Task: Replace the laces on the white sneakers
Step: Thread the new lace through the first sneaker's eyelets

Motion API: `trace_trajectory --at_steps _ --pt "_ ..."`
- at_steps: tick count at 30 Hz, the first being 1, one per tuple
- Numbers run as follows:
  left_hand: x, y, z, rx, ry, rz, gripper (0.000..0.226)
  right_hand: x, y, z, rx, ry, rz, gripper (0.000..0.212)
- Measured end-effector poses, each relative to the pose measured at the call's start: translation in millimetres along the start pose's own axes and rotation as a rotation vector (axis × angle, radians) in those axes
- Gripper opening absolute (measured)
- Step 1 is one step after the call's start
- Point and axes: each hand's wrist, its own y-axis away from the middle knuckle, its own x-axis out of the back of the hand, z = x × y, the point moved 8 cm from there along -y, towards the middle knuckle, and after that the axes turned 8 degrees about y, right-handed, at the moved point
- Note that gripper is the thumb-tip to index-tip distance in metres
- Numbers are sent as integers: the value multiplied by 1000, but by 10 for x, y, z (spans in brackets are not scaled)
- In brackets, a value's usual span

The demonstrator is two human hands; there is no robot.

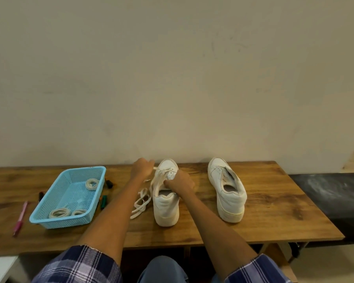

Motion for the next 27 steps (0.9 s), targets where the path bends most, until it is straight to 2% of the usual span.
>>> trace_trajectory --at_steps 1,3,5,7,8,10,12,14,17,19,21,23,27 --pt "115 -1 6 22 -11 20 37 2 11 -13 -1 15 -23 33" --pt "377 0 12 84 58 80 43 24 34 -64 18 77 -86 31" --pt "555 -10 -2 175 456 85 35 137 49 -133 47 165 -110 35" --pt "634 12 39 282 893 3 19 368 95 -242 76 238 -39 39" --pt "663 23 92 305 1029 -66 13 504 125 -335 114 232 26 40" --pt "672 109 260 299 1230 -232 15 661 186 -573 242 38 68 41" --pt "676 189 441 250 1344 -329 35 677 324 -852 344 -347 -101 43" --pt "668 285 622 206 1366 -379 44 633 453 -1070 366 -579 -268 49" --pt "723 330 780 164 1332 -346 44 569 487 -1159 356 -576 -332 60" --pt "796 317 753 160 1302 -304 41 619 463 -1091 354 -565 -297 44" --pt "825 319 673 170 1271 -307 37 780 426 -1014 347 -680 -205 24" --pt "831 289 565 174 1195 -283 38 955 379 -988 347 -830 -176 23" --pt "904 164 325 233 1162 -36 40 1160 427 -1111 414 -804 -346 20"
